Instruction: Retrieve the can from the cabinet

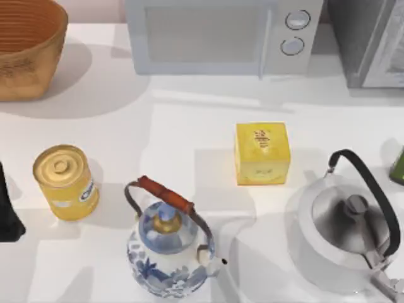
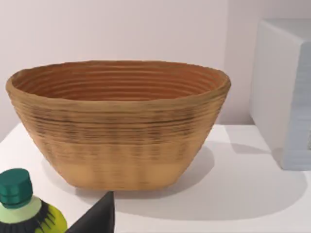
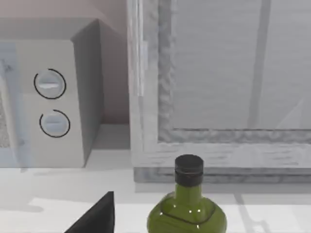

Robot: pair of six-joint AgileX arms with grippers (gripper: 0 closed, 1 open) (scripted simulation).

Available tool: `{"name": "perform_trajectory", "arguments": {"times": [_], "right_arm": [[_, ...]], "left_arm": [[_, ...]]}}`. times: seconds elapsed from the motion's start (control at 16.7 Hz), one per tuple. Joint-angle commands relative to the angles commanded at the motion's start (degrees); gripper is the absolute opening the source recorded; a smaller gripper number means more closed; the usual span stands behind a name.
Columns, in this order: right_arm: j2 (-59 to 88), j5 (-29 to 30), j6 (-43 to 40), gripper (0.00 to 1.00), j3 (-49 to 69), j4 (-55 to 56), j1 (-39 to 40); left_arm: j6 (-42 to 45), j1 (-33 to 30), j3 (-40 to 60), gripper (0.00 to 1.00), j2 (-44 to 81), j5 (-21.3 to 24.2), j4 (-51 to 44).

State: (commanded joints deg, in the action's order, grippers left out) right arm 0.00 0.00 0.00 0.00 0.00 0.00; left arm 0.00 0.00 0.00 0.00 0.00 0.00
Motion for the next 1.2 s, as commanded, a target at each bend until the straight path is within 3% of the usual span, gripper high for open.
{"name": "perform_trajectory", "arguments": {"times": [0.24, 0.48, 1.2], "right_arm": [[1.84, 0.26, -0.02, 1.0, 1.87, -0.75, 0.3], [11.77, 1.71, 0.02, 1.0, 12.86, -4.19, 1.72], [59.42, 8.82, 0.75, 1.0, 77.7, -18.52, 8.33]], "left_arm": [[0.0, 0.0, 0.0, 1.0, 0.0, 0.0, 0.0], [0.0, 0.0, 0.0, 1.0, 0.0, 0.0, 0.0], [0.0, 0.0, 0.0, 1.0, 0.0, 0.0, 0.0]]}}
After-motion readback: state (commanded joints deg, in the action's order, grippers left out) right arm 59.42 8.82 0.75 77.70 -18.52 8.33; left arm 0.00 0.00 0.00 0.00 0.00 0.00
